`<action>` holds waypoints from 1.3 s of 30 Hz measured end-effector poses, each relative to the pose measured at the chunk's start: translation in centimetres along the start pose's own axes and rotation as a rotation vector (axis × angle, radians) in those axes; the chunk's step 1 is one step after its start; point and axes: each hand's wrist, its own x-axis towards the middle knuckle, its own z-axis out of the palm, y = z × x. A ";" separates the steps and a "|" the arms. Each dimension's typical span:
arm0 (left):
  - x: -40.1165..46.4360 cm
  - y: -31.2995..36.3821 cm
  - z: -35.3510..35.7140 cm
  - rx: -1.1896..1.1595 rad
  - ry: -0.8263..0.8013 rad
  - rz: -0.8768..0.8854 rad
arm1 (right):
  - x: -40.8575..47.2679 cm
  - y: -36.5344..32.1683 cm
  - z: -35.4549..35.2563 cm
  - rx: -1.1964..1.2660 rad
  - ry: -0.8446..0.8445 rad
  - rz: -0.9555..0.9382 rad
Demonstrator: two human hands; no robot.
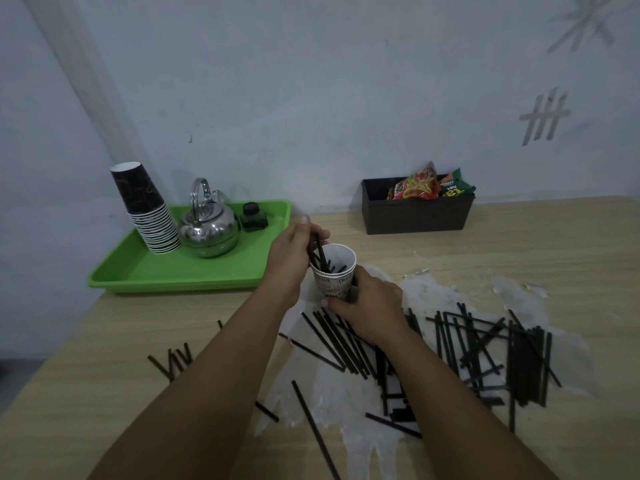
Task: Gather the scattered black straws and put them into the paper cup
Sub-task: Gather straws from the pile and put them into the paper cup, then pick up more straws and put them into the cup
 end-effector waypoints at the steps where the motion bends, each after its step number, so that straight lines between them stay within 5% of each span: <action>1: 0.0 0.0 -0.1 -0.011 0.002 -0.003 | 0.0 -0.1 -0.1 0.005 -0.004 0.000; 13: -0.8 0.7 -1.7 -0.089 0.072 -0.067 | 0.0 -0.2 -3.8 0.323 -0.098 0.151; 22: -4.9 0.7 -4.0 0.016 0.237 0.015 | 0.3 -1.0 -6.3 0.719 0.448 0.121; 27: -8.6 0.3 -4.4 0.085 0.264 0.086 | -0.1 -1.1 -8.2 0.878 0.550 0.230; 39: -13.0 -1.7 -1.7 0.257 -0.042 -0.086 | -6.3 2.1 -9.1 -0.131 0.012 0.375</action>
